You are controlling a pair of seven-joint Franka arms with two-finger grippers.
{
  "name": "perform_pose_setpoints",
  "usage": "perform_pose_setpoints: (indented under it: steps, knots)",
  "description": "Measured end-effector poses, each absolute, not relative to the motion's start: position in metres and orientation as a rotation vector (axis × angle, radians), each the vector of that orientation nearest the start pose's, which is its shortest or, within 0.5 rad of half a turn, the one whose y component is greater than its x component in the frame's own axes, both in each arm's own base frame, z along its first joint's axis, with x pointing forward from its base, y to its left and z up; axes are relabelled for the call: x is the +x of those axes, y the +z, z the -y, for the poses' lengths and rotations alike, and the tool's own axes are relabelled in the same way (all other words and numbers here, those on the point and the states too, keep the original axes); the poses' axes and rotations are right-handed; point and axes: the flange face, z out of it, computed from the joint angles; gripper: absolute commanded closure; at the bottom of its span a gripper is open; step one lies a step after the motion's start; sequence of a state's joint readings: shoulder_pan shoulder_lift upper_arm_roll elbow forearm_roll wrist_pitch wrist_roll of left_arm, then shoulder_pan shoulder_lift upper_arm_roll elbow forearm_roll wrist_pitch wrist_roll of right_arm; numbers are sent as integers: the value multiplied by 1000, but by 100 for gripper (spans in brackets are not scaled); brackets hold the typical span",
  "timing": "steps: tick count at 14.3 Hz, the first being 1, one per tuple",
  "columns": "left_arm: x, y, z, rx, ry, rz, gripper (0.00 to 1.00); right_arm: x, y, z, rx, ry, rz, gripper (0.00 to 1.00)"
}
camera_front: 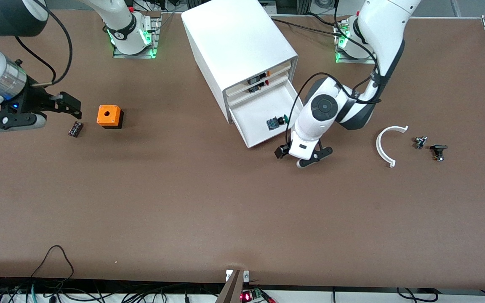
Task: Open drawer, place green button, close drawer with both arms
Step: 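Push the open drawer inward with the left gripper while the right gripper returns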
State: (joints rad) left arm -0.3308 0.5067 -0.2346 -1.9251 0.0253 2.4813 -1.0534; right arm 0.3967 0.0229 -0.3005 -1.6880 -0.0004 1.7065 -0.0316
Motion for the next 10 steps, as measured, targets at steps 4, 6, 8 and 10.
perform_pose_setpoints:
  steps: [4, 6, 8, 10]
  knots:
    - [514, 227, 351, -3152, 80, 765, 0, 559, 578, -67, -3136, -22, 247, 0]
    - [502, 224, 360, -3154, 108, 743, 0, 557, 580, -76, -3134, -27, 272, 0]
    - [492, 223, 368, -3153, 133, 736, 0, 554, 586, -76, -3136, -44, 272, 0]
    - [482, 227, 374, -3139, 172, 714, 0, 552, 592, -66, -3140, -57, 244, 0]
